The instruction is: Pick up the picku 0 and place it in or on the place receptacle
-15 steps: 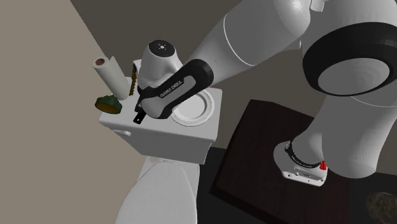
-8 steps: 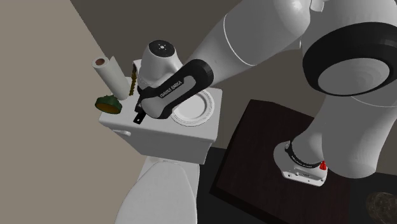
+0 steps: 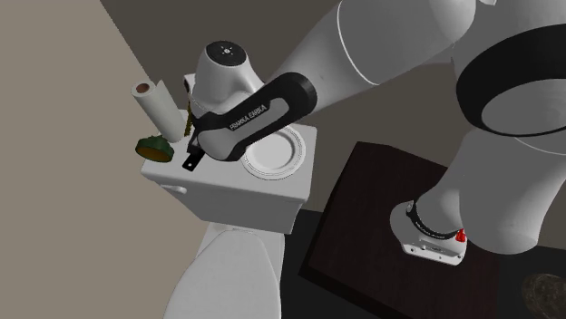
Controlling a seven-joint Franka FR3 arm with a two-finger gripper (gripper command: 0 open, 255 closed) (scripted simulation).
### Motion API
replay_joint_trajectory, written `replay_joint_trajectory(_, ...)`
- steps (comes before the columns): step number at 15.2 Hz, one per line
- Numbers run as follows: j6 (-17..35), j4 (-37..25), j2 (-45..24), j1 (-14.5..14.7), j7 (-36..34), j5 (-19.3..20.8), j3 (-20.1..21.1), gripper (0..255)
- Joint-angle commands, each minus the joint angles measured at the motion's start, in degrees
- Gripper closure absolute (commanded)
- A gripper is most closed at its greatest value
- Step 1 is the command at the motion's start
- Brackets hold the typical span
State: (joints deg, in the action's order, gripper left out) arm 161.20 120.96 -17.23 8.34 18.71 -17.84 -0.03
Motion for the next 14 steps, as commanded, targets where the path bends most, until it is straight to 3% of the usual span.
replay_joint_trajectory(1, -1.3, -0.1, 1.2, 0.1, -0.5, 0.5, -0.4, 255)
replay_joint_trajectory(9, -6.4, -1.3, 5.1, 0.9, -2.9, 3.0, -1.6, 255)
replay_joint_trajectory(14, -4.6, 10.8, 15.0, -0.9, 1.7, 0.4, -1.8, 255)
